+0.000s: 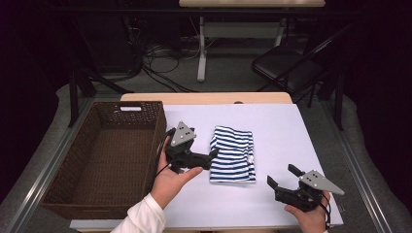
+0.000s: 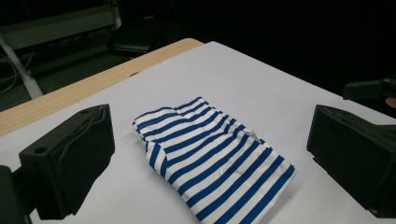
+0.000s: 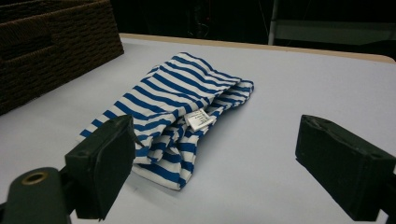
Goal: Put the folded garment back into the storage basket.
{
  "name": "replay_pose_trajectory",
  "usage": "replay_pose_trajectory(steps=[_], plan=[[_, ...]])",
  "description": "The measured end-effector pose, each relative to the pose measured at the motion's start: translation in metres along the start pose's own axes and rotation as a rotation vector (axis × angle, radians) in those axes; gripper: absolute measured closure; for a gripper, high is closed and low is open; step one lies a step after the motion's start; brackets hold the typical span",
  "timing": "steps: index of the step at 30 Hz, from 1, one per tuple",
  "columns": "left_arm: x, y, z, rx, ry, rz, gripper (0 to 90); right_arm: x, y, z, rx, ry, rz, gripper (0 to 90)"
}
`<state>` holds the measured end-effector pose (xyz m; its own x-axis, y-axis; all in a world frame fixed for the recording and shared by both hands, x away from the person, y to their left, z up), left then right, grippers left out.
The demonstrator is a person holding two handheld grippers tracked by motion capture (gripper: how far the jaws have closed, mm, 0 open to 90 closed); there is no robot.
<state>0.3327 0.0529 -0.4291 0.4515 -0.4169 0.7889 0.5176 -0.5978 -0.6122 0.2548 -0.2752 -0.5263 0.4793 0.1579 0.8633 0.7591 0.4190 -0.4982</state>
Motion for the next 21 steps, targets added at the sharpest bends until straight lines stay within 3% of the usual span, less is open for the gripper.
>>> replay_pose_trajectory(steps=[21], plan=[[0.03,0.046,0.003,0.03,0.024,0.06,1.7,0.0,0.002,0.001,0.011,0.002,0.002,12.1]])
Point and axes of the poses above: each handheld gripper's, and its own axes: y roughly forward along the jaws, x roughly out of its top, z roughly to its left, the point moved 2 cm from there along y, roughly forward along the jaws, and after that the axes turned 12 degrees about z, right-handed, at the moved point
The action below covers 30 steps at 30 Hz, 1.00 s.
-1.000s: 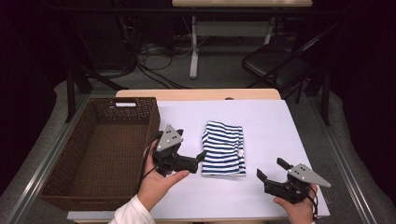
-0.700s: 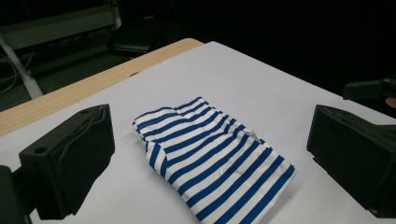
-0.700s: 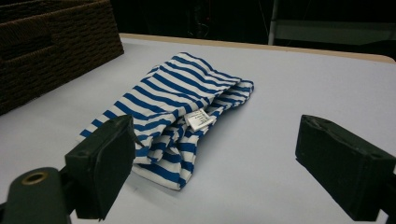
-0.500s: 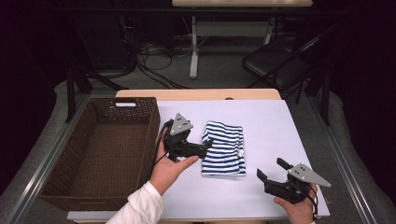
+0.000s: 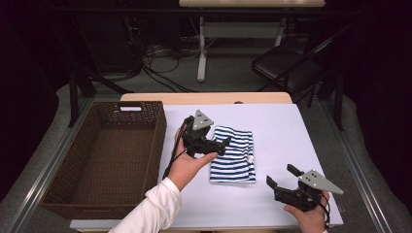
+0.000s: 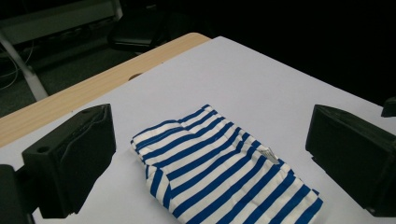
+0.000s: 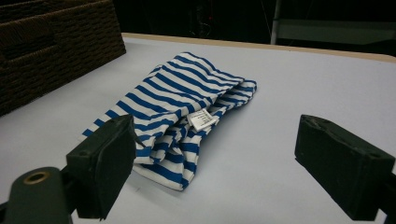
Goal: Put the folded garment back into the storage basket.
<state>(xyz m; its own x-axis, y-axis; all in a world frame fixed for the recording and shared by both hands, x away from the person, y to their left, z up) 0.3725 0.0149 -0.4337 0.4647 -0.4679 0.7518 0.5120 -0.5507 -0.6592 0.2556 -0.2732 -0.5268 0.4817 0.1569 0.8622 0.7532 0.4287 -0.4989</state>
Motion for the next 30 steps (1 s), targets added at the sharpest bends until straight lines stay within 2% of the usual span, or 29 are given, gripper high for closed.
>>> replay_pose_trajectory(steps=[3,11,21,30], plan=[[0.003,0.008,0.002,0.004,-0.006,0.018,1.9,0.0,0.0,0.0,-0.001,-0.012,0.004,12.2],[0.008,0.025,0.01,0.014,-0.027,0.047,1.9,0.001,0.003,0.002,-0.006,0.001,0.012,14.1],[0.007,0.042,0.027,0.008,-0.095,0.093,1.9,0.003,0.009,0.007,-0.004,-0.017,0.024,14.8],[0.01,0.06,0.042,0.001,-0.165,0.138,2.2,0.004,0.012,0.006,-0.015,0.004,0.034,16.0]])
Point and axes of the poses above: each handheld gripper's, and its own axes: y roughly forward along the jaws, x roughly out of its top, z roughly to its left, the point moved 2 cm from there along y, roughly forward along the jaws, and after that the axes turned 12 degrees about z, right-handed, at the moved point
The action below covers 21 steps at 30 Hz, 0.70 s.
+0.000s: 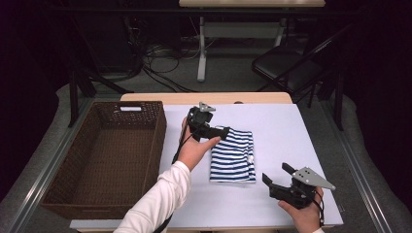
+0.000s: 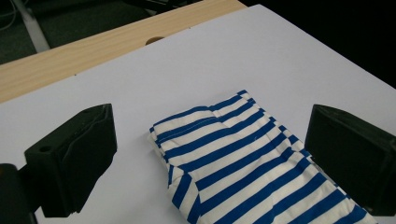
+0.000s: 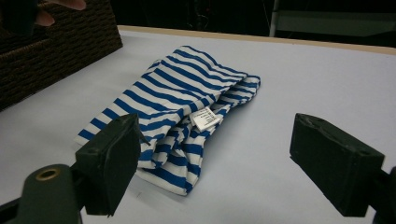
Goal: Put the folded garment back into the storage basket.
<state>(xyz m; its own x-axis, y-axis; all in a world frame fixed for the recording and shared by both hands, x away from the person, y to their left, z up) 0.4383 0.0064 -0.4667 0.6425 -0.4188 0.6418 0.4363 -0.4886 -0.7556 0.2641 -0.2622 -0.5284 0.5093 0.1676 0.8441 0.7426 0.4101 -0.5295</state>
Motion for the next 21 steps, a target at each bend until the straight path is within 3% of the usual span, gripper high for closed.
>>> replay_pose_trajectory(steps=[4,7,12,15,21], plan=[[0.003,0.01,0.004,0.019,-0.012,0.027,3.3,0.0,0.0,-0.001,-0.003,0.001,0.004,16.6],[0.003,0.015,0.007,-0.001,-0.041,0.037,4.1,0.0,0.001,-0.002,-0.002,0.008,0.001,16.7],[0.003,0.026,0.011,0.044,-0.035,0.069,5.4,0.001,0.001,-0.003,-0.003,0.013,0.006,16.6],[0.002,0.03,0.014,0.028,-0.063,0.07,6.5,0.001,0.002,-0.003,-0.005,0.007,0.004,16.6],[-0.001,0.041,0.022,0.033,-0.085,0.089,8.2,0.001,0.005,-0.001,-0.002,0.009,0.009,16.7]])
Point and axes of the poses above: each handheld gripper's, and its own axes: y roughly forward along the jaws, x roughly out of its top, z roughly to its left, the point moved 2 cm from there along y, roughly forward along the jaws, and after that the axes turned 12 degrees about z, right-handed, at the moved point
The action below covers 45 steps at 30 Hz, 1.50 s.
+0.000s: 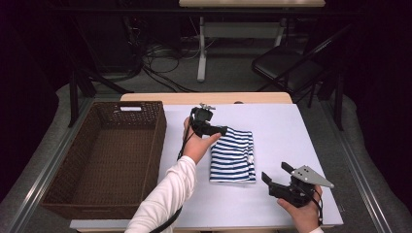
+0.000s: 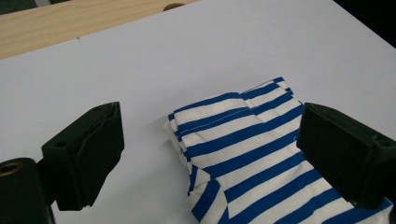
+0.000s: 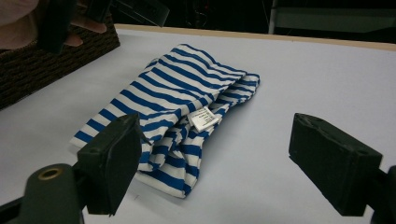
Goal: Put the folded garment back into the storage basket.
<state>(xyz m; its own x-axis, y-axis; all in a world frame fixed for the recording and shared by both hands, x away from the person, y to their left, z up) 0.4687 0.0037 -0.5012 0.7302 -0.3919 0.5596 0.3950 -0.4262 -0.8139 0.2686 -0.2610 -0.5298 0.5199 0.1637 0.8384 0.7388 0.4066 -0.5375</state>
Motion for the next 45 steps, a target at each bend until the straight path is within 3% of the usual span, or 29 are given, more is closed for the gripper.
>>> replay_pose_trajectory(steps=[7,13,18,35,45], plan=[[0.002,0.012,0.007,0.026,0.002,0.028,11.8,0.0,0.003,0.001,-0.001,-0.004,0.002,16.7],[0.005,0.021,0.006,0.008,-0.012,0.049,14.2,0.0,0.004,0.0,-0.002,-0.003,0.005,16.6],[0.006,0.029,0.008,0.024,-0.008,0.079,15.2,0.0,0.004,0.0,-0.004,-0.001,0.011,16.7],[-0.004,0.045,0.018,-0.009,-0.054,0.161,17.3,0.001,0.006,0.0,-0.005,-0.002,0.012,16.7],[-0.008,0.054,0.016,-0.022,-0.046,0.19,19.7,0.001,0.007,0.001,-0.004,-0.001,0.012,16.9]])
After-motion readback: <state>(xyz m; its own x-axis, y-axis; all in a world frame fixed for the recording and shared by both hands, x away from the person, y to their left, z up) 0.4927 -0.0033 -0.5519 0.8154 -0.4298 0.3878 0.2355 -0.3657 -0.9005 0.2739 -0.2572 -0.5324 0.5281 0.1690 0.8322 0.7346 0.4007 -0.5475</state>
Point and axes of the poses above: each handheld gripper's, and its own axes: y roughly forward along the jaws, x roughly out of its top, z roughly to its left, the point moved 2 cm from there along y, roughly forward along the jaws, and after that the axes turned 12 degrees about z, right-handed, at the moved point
